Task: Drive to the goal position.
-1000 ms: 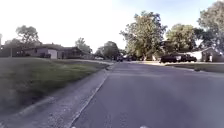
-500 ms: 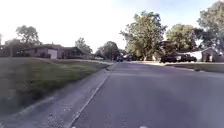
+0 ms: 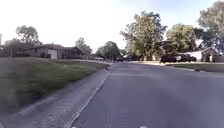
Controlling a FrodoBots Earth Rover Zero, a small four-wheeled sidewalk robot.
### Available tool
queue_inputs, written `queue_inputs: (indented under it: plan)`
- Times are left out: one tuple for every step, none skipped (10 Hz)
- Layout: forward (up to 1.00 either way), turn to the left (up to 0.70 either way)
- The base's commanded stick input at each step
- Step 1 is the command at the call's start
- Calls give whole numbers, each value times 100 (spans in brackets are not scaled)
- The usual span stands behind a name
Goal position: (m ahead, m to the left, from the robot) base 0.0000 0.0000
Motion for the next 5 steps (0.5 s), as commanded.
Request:
queue_inputs:
  plan:
    - [6, 0]
    - [6, 0]
    - [6, 0]
    - [7, 0]
    - [7, 0]
